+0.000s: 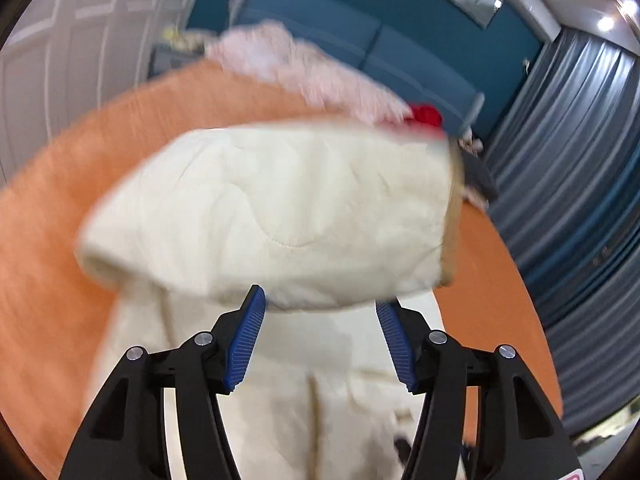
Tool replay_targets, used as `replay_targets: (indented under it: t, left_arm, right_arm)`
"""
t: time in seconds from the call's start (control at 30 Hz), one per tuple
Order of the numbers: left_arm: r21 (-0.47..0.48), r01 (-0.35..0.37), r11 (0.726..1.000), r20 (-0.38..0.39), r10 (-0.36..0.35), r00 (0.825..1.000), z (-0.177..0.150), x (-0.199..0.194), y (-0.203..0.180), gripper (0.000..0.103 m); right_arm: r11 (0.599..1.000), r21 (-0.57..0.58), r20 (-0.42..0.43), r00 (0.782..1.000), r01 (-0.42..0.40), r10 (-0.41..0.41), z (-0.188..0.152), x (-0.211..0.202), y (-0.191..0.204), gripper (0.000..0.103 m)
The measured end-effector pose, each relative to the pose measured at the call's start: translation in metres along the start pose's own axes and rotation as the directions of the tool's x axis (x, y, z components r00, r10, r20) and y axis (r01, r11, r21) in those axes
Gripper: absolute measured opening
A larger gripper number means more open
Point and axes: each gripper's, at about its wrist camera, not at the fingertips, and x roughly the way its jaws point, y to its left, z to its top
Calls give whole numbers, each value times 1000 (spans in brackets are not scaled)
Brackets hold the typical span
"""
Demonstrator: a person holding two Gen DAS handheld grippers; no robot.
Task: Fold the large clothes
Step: 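Grasp the other sleeve cuff with the left tool and fold it across the body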
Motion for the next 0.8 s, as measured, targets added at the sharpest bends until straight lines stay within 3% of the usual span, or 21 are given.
replay_targets:
  t: [0.1,0.2,0.23,0.37,0.47,0.67,0.77,0.8]
  left_arm:
    - [-72,31,997,-81,-36,996,-31,19,9,57]
    - [-213,13,977,-122,-39,992,-46,26,44,57]
    - [-288,-2,958,-125,-36,991,-47,26,67,57]
    - [-434,-76,898,-131,20,991,-40,28,130,57]
    - [-496,-103,862,-110,56,992,-27,26,164,56]
    - [-620,-80,781,-53,60,997,6,39,218,56]
    - [-698,-42,715,-41,18,999,7,49,242,56]
    - [-717,-30,696,-38,4,999,7,52,248,56]
  right_arm:
    - [999,28,15,1000,-16,16,7,0,-15,70]
    - [997,58,4,998,-57,56,17,10,-22,71]
    - [995,71,-2,997,-71,71,20,15,-23,71]
    - [980,150,-20,990,-132,137,33,40,-24,71]
    - [951,250,-43,979,-183,200,43,65,-24,72]
    - [898,403,-102,966,-179,239,54,107,-27,71]
    - [907,379,-122,962,-183,245,60,114,-18,71]
    - [915,359,-130,961,-184,244,62,117,-14,63]
